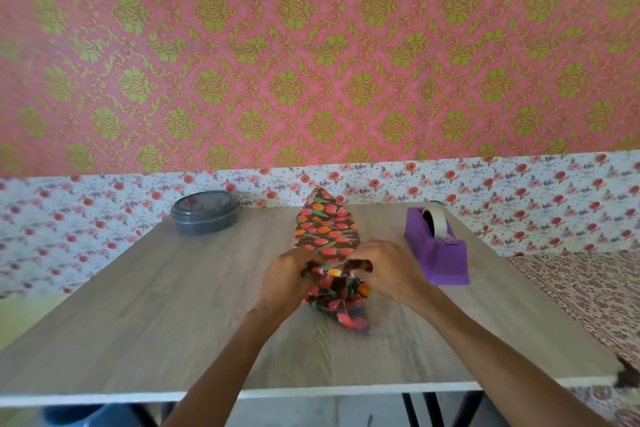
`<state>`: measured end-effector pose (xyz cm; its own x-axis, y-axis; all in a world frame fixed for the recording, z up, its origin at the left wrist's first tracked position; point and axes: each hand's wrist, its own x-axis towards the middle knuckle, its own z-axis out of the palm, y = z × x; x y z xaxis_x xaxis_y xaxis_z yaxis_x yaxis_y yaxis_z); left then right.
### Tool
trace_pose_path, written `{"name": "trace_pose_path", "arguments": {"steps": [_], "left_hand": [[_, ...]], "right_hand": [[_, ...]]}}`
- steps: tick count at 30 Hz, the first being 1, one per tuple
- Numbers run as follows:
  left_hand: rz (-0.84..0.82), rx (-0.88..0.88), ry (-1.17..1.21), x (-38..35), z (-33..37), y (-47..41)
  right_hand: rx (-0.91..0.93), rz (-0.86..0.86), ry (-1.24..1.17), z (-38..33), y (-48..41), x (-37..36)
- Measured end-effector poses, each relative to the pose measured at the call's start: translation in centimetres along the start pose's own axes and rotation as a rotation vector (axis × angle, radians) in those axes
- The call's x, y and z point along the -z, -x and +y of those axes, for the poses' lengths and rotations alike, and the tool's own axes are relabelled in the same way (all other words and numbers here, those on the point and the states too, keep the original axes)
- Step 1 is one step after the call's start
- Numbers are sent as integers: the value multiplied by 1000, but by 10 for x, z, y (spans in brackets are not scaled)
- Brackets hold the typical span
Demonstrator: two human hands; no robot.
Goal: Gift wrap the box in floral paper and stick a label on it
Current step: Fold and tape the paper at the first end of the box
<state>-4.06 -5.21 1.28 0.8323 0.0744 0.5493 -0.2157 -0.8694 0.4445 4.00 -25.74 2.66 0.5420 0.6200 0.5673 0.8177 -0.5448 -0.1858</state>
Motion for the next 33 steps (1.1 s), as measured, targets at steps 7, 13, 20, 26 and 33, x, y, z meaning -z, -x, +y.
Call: {"name": "trace_pose_path", "arguments": {"steps": [7, 13, 20, 26, 33], "left_hand": [[14, -186, 24, -1, 10, 5], [-37, -422, -144, 7, 21, 4], [-274, -574, -630, 35, 52, -16], [-345, -703, -798, 36, 56, -40], [-303, -924, -743, 17, 54, -17]], "right_hand": [[-8, 41, -13, 3, -1, -5], [-65, 64, -14, 2, 1, -9], [-76, 84, -20, -3, 3, -7], [-132, 85, -18, -1, 4, -8], [-186, 35, -6, -7, -1, -1]]}}
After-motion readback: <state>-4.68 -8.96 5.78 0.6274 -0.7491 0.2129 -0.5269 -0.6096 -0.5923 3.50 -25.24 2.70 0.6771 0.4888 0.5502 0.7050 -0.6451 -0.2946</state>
